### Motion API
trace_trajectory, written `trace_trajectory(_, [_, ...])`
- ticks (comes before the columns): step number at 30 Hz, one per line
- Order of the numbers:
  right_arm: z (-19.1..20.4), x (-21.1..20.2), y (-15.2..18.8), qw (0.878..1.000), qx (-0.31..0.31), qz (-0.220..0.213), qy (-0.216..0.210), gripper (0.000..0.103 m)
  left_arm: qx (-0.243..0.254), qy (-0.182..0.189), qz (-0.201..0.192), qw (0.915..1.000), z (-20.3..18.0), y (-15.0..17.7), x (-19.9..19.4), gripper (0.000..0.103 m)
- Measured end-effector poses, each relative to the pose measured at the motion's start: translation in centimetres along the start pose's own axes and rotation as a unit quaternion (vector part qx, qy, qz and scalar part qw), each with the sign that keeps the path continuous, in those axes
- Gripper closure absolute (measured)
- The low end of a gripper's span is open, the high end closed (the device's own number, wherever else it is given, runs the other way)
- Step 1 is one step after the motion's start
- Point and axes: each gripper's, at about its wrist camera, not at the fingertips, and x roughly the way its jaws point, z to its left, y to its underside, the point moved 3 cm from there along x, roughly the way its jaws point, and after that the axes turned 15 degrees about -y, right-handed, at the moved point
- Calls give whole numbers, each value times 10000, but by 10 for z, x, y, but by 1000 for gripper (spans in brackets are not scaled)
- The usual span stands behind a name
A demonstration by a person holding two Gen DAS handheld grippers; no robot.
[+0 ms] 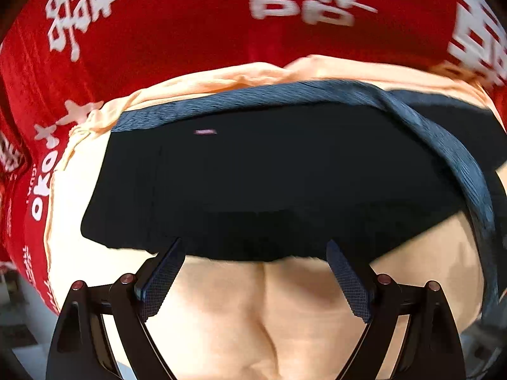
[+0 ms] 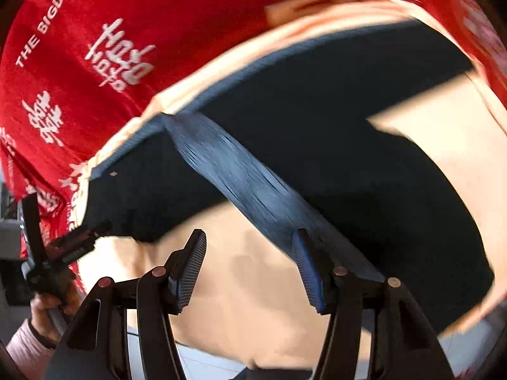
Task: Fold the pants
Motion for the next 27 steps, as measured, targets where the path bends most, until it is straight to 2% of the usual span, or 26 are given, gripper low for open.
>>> trace_trajectory(5, [-40,-32,49,9988,355,-204,252,42,176,309,-197,9992,-22,20,-29,12])
trace_trajectory(10, [-80,-56,84,9955,737,-388,451,42,362,767,-282,9960,-54,38,-59,12])
trace_trajectory(15, [-116,-65,103,9928,1045,-423,396,42,560,1287,-214,9899,-110,42,-73,12])
trace_trajectory(18, [-137,-66,108,9926,1108,-365,341,42,692,1457,-100,9869,-155,37,-72,12])
trace_trajectory(22, [-162,-66,112,9916,1255,-329,5,42,651,1773,133,9819,-204,31,-71,12])
trace_trajectory(27, [-171,-64,110,9902,1192,-255,-675,45,704,1961,374,9773,-242,28,-64,12])
